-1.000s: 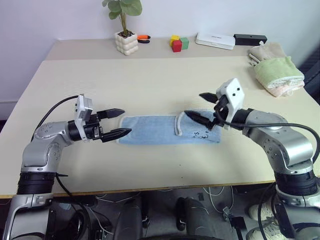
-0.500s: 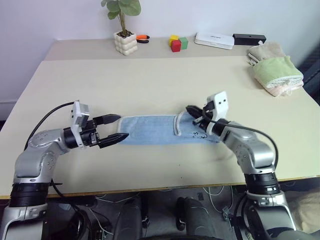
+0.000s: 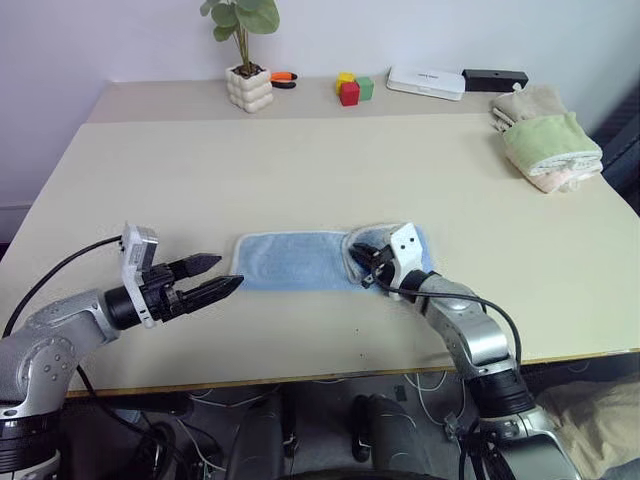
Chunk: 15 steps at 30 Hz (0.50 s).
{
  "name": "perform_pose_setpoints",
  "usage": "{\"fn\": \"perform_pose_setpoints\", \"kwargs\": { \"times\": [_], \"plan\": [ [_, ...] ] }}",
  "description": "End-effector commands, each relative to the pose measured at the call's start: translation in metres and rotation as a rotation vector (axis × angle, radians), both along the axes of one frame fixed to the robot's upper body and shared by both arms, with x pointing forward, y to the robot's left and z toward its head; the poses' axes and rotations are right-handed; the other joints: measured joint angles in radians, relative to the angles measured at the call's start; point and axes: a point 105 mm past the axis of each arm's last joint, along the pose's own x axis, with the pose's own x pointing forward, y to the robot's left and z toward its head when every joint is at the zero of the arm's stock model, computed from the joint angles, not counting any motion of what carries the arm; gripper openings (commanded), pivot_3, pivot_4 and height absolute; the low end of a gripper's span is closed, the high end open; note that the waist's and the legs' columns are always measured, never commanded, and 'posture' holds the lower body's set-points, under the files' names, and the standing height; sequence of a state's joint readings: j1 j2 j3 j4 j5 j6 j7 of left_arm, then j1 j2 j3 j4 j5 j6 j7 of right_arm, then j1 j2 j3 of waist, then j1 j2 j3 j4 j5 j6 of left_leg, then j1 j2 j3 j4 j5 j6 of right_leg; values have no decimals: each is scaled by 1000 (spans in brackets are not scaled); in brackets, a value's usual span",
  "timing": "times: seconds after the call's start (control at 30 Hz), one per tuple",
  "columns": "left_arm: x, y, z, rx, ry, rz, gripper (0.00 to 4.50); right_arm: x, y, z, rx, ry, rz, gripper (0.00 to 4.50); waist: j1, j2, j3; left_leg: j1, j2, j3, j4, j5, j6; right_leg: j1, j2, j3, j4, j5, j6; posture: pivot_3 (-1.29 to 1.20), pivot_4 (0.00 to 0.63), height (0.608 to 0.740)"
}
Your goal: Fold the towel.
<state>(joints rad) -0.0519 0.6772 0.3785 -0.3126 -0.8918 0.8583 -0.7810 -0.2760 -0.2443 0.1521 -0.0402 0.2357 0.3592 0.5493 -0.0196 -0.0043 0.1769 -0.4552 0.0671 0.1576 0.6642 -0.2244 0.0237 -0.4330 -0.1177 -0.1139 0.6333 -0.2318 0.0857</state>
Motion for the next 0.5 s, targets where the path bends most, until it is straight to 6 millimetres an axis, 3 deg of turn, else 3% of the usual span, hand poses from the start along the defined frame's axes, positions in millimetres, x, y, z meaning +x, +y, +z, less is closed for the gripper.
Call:
{"fn": "perform_pose_setpoints", "kwargs": {
  "times": [0.03,0.13,0.23,0.37,0.5],
  "plan": [
    [-1,-3,4,-21,5,78,4500,-3,10,22,63,-75,50,2840,2,0,0,0,0,0,0,0,0,0,0,0,0,0,0,0,150,740],
    [-8,-12,-7,-35,45,91,4500,7,7,25,26,-101,14,4409,1,0,0,0,0,0,0,0,0,0,0,0,0,0,0,0,150,740],
    [-14,-17,-13,-58,87,113,4500,9,9,37,17,-133,33,4462,3,0,0,0,0,0,0,0,0,0,0,0,0,0,0,0,150,740],
    [-22,-19,-18,-197,193,158,4500,0,6,74,36,-217,125,4462,6,0,0,0,0,0,0,0,-1,0,-1,1,0,0,0,0,150,740],
    [-41,-23,-31,-267,336,193,4500,-22,-15,96,-54,-257,280,4462,6,0,0,0,0,-1,0,-1,1,1,-2,1,0,0,0,0,150,740]
  ]
}}
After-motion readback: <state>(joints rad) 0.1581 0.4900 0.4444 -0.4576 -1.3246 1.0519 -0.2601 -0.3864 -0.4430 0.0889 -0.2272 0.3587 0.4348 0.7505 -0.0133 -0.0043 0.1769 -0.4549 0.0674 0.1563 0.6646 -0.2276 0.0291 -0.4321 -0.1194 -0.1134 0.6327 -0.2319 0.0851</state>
